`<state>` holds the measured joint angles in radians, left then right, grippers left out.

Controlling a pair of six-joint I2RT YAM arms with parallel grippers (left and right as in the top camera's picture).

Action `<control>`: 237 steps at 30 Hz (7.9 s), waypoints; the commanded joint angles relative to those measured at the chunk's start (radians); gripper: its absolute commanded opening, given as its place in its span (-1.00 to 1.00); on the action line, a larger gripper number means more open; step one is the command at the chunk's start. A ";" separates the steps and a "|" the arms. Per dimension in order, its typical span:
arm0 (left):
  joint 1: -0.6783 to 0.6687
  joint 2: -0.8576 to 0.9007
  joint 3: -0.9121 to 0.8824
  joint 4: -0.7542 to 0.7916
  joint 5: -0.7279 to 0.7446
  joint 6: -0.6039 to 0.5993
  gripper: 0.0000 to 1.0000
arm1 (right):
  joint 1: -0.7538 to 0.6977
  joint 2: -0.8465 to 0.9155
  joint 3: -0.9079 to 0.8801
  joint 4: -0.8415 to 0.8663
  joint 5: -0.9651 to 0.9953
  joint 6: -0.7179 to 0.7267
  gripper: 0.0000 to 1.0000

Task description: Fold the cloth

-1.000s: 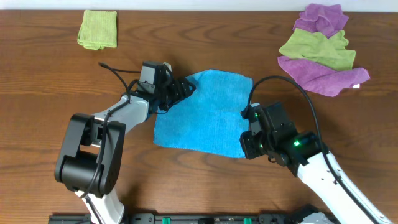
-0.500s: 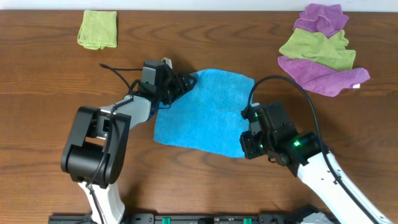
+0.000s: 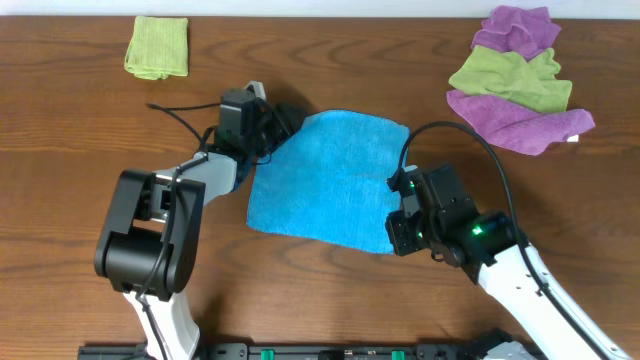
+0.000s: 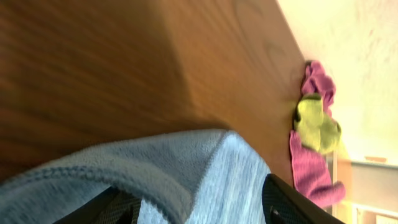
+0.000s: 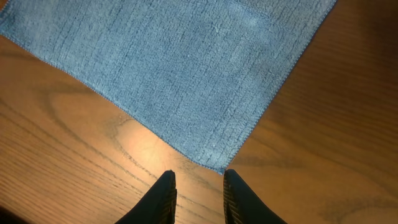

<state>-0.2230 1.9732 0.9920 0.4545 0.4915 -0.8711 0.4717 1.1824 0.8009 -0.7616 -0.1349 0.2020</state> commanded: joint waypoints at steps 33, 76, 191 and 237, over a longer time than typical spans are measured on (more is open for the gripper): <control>0.059 0.011 0.000 0.059 -0.029 0.056 0.25 | 0.003 -0.014 0.003 -0.017 -0.016 0.030 -0.49; 0.059 0.011 0.003 -0.096 -0.088 0.200 -0.89 | 0.003 -0.013 0.003 -0.019 -0.016 0.030 -0.49; 0.183 -0.311 -0.259 -0.894 0.153 0.669 -0.27 | -0.320 0.199 -0.446 0.573 -0.366 0.162 -0.05; 0.183 -0.311 -0.259 -0.883 0.197 0.601 -0.88 | -0.169 0.303 -0.433 0.593 -0.161 0.385 -0.97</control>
<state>-0.0410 1.6493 0.7387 -0.4358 0.6712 -0.2626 0.2886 1.4231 0.4202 -0.1230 -0.4068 0.5770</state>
